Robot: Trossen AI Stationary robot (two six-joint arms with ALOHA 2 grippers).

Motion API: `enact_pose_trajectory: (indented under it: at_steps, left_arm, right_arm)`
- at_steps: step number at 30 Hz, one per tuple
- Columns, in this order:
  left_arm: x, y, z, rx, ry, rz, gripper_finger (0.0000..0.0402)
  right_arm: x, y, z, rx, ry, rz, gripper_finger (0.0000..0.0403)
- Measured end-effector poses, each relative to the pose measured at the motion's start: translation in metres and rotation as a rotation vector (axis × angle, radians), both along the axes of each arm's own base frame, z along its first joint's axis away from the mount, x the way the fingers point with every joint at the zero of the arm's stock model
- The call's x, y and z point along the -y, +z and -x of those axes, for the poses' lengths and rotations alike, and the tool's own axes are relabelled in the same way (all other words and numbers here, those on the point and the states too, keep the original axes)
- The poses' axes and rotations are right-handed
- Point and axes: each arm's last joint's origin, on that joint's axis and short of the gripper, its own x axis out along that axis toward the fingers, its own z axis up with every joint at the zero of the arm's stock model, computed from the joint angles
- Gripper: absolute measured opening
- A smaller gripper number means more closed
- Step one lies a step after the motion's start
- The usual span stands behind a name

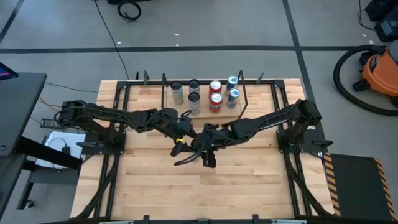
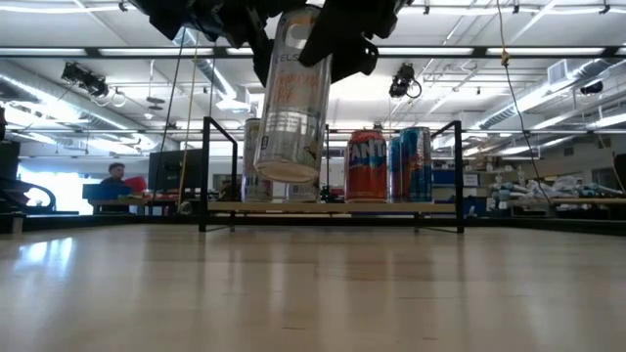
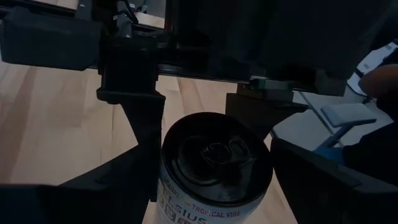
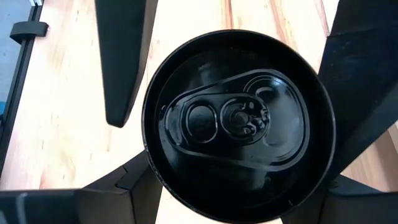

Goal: Place canned beverage on shelf
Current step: Put the white and pink soda can aligned with the other white and pink soda can on the shelf

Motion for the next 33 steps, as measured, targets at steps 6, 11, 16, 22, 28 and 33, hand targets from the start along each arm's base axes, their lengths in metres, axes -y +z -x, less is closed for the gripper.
enact_pose_trajectory:
  at_steps: [6,11,16,22,28,33]
  left_arm:
    - [0.0,0.0007,-0.0004,0.015,0.001,-0.002,0.0315]
    - [0.0001,0.0012,-0.0006,0.025,-0.002,-0.009,0.0315]
    - [0.001,0.0011,-0.0003,0.063,-0.067,-0.08,0.0316]
    - [0.0003,0.0012,-0.0003,0.074,-0.077,-0.102,0.0316]
    - [-0.0007,0.0003,-0.0006,0.054,-0.027,-0.095,0.0316]
    - [0.0011,0.0006,-0.0002,0.037,-0.037,-0.048,0.0316]
  right_arm:
    - [0.0001,0.0005,0.0004,-0.002,0.0,0.0,0.0247]
    - [0.0001,0.0009,0.0006,-0.003,-0.001,0.001,0.0247]
    - [0.0,0.0018,0.0007,-0.001,0.0,-0.001,0.0247]
    - [0.0,0.0018,0.0007,0.0,-0.007,-0.006,0.0247]
    - [0.0006,0.0022,0.0001,0.007,-0.015,-0.004,0.0247]
    - [0.0013,0.0025,-0.0003,0.012,-0.01,0.008,0.0247]
